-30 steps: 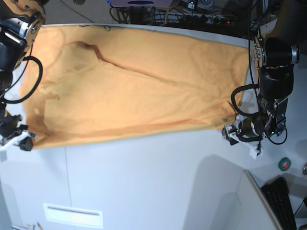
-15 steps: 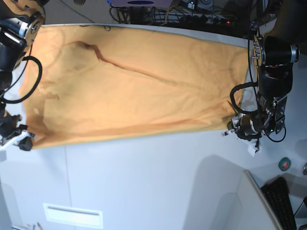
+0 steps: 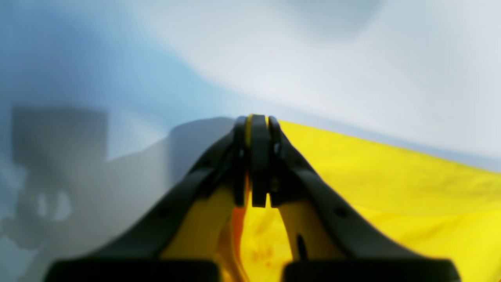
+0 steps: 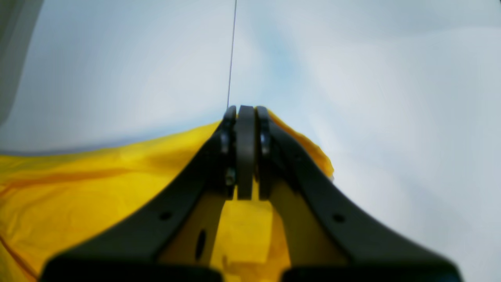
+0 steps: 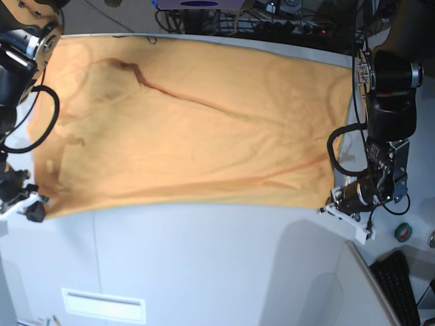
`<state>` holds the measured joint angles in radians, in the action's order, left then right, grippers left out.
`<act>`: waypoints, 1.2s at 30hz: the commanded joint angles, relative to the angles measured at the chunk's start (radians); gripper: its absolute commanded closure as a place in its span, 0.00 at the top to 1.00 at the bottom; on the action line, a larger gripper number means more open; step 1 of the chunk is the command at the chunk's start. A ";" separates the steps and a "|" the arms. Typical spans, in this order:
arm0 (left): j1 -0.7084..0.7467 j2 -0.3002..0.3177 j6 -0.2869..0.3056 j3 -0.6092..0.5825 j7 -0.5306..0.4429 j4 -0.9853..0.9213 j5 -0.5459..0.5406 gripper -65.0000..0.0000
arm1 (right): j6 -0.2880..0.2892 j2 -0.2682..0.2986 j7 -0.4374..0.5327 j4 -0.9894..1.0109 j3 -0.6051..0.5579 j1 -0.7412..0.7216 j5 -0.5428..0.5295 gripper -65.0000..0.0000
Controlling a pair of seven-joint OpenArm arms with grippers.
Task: Layout the t-shirt on the table in an organized manner, then fold the t-shirt properly
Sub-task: 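Lift the hem edge with both grippers and fold it over the shirt, then drag the folded strip with both grippers away from the table edge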
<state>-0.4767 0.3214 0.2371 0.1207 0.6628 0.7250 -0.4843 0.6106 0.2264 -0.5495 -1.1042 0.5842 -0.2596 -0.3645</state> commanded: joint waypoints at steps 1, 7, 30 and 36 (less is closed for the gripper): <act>-0.024 0.015 0.006 0.003 -0.011 0.028 -0.009 0.00 | 0.005 0.018 0.024 -0.015 0.003 -0.020 -0.020 0.00; -0.026 0.014 0.005 0.006 -0.010 0.118 -0.011 0.00 | 0.005 0.018 0.026 -0.015 0.003 -0.034 -0.020 0.00; -0.026 -0.021 0.005 -0.003 -0.011 0.170 -0.003 0.00 | 0.001 0.055 0.151 0.103 -0.122 -0.048 -0.020 0.00; 0.062 -0.018 0.006 -0.003 -0.011 0.178 -0.003 0.00 | 0.002 0.057 0.150 0.135 -0.123 -0.019 -0.020 0.00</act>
<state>-0.3870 0.2886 0.2367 0.1143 0.6689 0.8825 -0.4740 0.6094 0.2630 -0.4213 -0.9497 0.4599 -0.2604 -0.3656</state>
